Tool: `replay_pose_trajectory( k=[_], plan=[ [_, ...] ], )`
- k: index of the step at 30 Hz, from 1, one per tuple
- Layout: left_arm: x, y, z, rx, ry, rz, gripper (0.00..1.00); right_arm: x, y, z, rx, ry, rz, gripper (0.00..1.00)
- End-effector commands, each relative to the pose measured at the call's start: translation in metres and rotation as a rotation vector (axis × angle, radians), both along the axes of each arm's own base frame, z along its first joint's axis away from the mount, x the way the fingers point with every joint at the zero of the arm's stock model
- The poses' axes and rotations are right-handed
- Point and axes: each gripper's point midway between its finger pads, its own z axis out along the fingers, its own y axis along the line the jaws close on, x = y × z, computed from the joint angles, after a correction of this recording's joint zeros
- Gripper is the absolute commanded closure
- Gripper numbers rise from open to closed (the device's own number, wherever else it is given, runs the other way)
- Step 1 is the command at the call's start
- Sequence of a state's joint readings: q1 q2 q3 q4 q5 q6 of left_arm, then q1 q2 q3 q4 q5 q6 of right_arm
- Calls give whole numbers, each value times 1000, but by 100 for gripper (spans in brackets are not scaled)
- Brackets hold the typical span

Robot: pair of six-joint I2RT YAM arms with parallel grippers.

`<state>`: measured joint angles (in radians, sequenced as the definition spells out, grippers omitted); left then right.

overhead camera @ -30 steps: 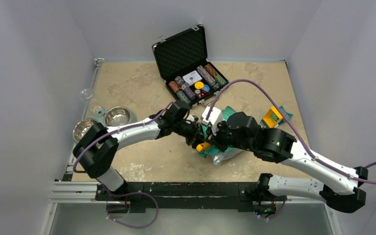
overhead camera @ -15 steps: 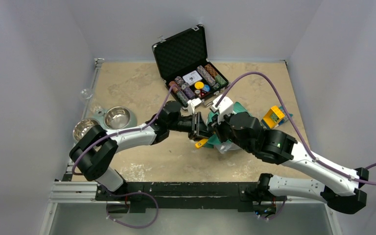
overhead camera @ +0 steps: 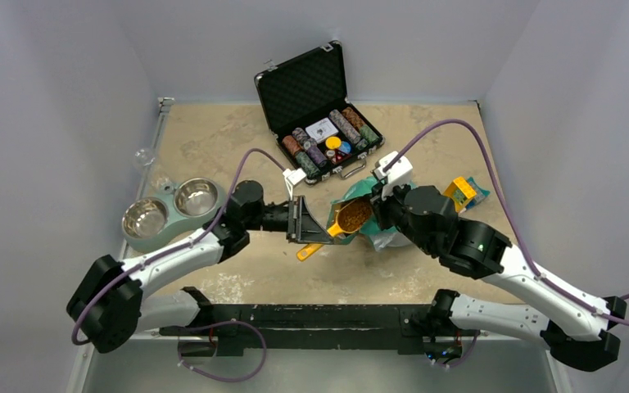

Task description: Serve the pet food

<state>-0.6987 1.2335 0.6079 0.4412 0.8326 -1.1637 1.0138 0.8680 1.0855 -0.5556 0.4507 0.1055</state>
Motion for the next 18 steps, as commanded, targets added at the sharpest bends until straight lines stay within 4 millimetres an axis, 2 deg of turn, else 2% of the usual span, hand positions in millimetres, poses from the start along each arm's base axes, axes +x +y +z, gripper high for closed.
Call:
replay_pose_trajectory(
  k=[1, 8, 14, 18],
  plan=[
    [-15, 17, 6, -5, -32, -4, 100, 9, -15, 28, 51, -109, -55, 100],
    [-18, 24, 1, 13, 92, 56, 100, 1, -15, 30, 57, -93, -18, 100],
    [-2, 13, 29, -159, 94, 62, 100, -2, -12, 30, 73, -82, 6, 100],
    [8, 28, 41, -322, 172, 152, 100, -3, -15, 35, 74, -95, 1, 100]
  ],
)
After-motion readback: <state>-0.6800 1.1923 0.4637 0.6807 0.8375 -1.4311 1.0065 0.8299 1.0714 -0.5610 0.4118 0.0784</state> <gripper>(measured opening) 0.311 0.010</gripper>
